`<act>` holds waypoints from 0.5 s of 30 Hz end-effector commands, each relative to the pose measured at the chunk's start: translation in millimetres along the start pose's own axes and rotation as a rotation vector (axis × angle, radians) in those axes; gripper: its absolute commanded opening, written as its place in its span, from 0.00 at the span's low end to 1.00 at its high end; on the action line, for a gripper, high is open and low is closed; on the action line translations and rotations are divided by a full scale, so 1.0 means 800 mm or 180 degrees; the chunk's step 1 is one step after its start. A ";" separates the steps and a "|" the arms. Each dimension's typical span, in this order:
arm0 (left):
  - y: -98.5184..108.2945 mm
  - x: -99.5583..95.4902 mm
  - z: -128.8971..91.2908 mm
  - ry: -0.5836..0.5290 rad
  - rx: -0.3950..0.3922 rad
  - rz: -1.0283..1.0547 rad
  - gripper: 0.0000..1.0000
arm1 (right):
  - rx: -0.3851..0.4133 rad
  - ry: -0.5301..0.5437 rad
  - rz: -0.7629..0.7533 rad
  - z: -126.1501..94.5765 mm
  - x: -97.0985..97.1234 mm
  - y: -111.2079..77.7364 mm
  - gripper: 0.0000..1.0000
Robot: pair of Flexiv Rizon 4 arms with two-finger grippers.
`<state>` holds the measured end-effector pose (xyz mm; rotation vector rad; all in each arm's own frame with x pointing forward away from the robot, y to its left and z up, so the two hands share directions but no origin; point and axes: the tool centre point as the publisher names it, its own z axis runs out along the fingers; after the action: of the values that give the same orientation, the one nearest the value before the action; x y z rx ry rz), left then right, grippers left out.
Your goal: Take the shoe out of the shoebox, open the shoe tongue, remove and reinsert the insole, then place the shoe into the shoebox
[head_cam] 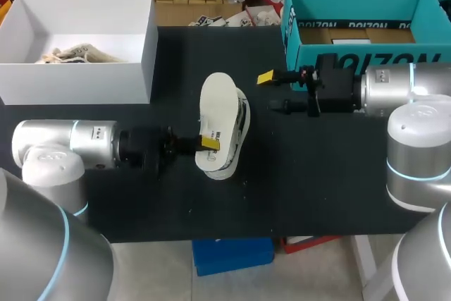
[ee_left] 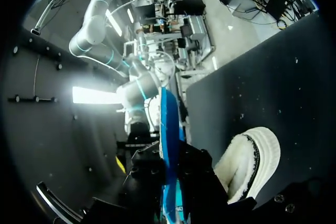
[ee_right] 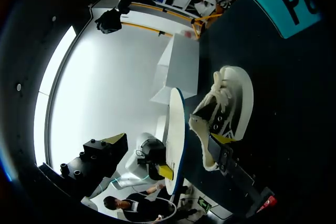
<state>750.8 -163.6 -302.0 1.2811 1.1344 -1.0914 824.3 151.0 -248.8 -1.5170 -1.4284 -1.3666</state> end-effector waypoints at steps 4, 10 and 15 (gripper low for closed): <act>0.015 0.000 0.010 -0.0032 0.0003 0.0075 0.00 | -0.0015 -0.0003 0.0000 0.001 0.000 -0.002 1.00; 0.020 -0.005 0.009 -0.0049 -0.0011 0.0096 0.00 | -0.0015 -0.0003 0.0000 0.001 0.000 -0.002 1.00; 0.020 -0.005 0.009 -0.0049 -0.0011 0.0096 0.00 | -0.0015 -0.0003 0.0000 0.001 0.000 -0.002 1.00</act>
<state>767.2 -170.0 -295.9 1.2795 1.0997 -1.0798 824.1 150.8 -248.7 -1.5173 -1.4286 -1.3664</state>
